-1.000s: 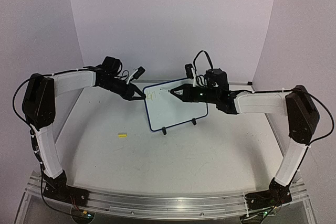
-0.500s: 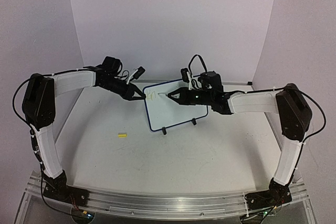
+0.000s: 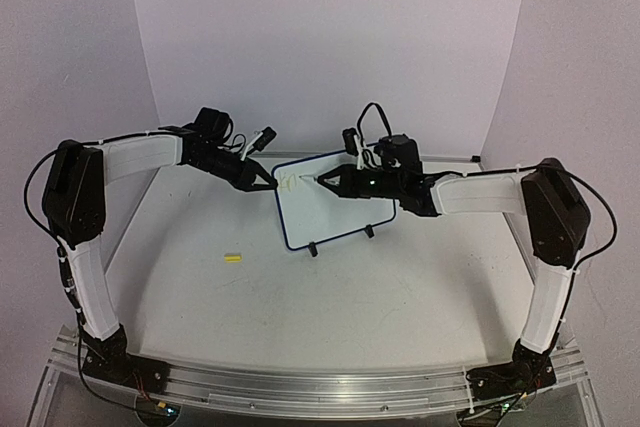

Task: Write a sentence on the whiteboard
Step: Write on the whiteboard with the whiteboard marker without the cap.

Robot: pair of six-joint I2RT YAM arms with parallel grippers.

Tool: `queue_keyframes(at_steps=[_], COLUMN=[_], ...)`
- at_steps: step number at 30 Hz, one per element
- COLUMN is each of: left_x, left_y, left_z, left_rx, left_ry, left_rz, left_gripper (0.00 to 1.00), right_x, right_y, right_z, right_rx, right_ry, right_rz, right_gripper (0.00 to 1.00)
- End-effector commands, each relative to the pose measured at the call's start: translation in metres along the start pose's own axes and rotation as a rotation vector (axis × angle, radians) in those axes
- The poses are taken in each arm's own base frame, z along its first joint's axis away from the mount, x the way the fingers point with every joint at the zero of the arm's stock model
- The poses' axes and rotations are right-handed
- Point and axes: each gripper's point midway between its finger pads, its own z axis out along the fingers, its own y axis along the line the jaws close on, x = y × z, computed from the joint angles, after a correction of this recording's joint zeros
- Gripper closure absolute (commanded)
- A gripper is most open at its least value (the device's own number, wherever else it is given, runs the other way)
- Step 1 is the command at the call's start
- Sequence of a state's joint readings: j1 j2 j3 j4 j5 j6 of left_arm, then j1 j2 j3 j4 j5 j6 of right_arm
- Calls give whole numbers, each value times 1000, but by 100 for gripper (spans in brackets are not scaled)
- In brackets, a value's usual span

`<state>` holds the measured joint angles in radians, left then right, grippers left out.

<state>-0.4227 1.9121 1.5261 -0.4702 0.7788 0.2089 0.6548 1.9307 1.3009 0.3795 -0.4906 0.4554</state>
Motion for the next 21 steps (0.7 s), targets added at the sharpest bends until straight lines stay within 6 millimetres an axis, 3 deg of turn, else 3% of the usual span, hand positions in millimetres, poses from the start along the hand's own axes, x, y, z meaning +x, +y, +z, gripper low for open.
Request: queue_keyframes(at_steps=[1, 12, 21], left_x=[6, 7, 6], left_y=[-7, -6, -7], left_z=[5, 6, 6], left_rx=[1, 2, 4], left_ry=[41, 43, 41], left_rz=[6, 2, 3], left_gripper=[100, 100, 100], right_x=[-17, 10, 19], right_y=[-1, -10, -14], right_z=[6, 8, 1], right_rx=[-1, 1, 25], right_ry=[-43, 32, 44], right_rz=[-25, -11, -6], right_gripper=[100, 100, 100])
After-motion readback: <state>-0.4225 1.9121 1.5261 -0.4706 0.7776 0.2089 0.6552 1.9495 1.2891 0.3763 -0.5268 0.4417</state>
